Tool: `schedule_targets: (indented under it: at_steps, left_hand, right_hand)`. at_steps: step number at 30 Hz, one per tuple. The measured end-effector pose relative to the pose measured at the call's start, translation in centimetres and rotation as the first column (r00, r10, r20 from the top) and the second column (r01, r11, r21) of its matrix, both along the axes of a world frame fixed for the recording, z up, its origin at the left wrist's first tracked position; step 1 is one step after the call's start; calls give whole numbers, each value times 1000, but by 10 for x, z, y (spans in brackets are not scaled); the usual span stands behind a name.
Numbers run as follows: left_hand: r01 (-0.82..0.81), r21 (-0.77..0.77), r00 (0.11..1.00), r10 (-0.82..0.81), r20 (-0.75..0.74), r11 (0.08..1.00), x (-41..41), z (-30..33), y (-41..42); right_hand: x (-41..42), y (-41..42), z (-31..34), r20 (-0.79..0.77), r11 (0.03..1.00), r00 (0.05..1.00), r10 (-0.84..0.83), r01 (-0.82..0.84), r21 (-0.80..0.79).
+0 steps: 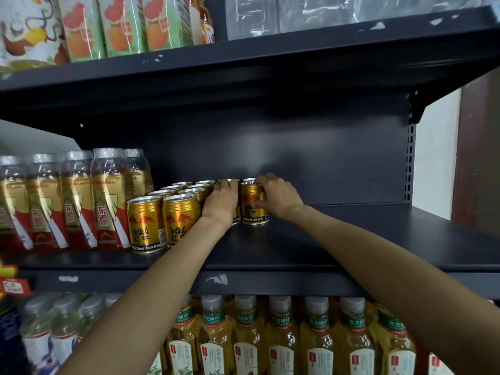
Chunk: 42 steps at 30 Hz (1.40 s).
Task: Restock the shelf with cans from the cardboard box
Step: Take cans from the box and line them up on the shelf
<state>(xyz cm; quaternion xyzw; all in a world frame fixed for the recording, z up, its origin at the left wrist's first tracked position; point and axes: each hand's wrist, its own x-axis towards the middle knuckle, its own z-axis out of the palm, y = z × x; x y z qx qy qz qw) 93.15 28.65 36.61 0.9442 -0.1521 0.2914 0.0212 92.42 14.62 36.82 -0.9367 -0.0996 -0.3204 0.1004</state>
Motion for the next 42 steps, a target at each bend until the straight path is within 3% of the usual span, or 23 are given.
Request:
schedule_targets:
  at_steps: [4, 6, 13, 18, 21, 23, 24, 28, 30, 35, 39, 42]
  left_hand:
    - [69, -78, 997, -71, -24, 995, -5, -4, 4]
    - [142, -120, 990, -139, 38, 983, -19, -3, 6]
    - [468, -285, 863, -363, 351, 837, -112, -22, 22]
    - [593, -351, 755, -349, 555, 724, -175, -82, 29]
    - [623, -570, 782, -440, 441, 536, -210, -132, 36]
    - [482, -785, 816, -525, 241, 389, -233, -165, 44]
    - [387, -840, 826, -547, 133, 380, -243, -182, 51]
    - [70, -810, 818, -498, -287, 582, -269, -248, 82]
    - [-15, -736, 797, -436, -417, 677, -285, -279, 99]
    - [-38, -504, 742, -313, -593, 863, -333, -351, 137]
    - [-71, -352, 686, -210, -696, 933, -362, -406, 168]
    - [-79, -353, 639, -224, -736, 932, -377, -432, 175]
  right_hand:
    - [-6, -6, 6, -38, 995, 997, 63, -60, 80]
    - [-19, -8, 11, -12, 987, 994, 110, -108, 123]
    - [-123, -7, -11, 320, 895, 913, 253, -347, 282]
    - [-205, 3, -83, 488, 927, 861, 146, -291, 236]
    - [-245, 7, -144, 445, 920, 886, 134, -277, 276]
    - [-269, 7, -187, 284, 872, 942, 181, -287, 396]
    - [-280, 6, -208, 190, 845, 960, 205, -272, 461]
    - [-315, 2, -282, -154, 825, 958, 242, -120, 552]
    - [-329, 5, -315, -296, 840, 921, 254, -58, 539]
    - [-361, 26, -380, -557, 916, 791, 253, -11, 401]
    - [-381, 56, -407, -679, 937, 684, 267, -20, 348]
    - [-395, 80, -424, -729, 973, 648, 221, -97, 209]
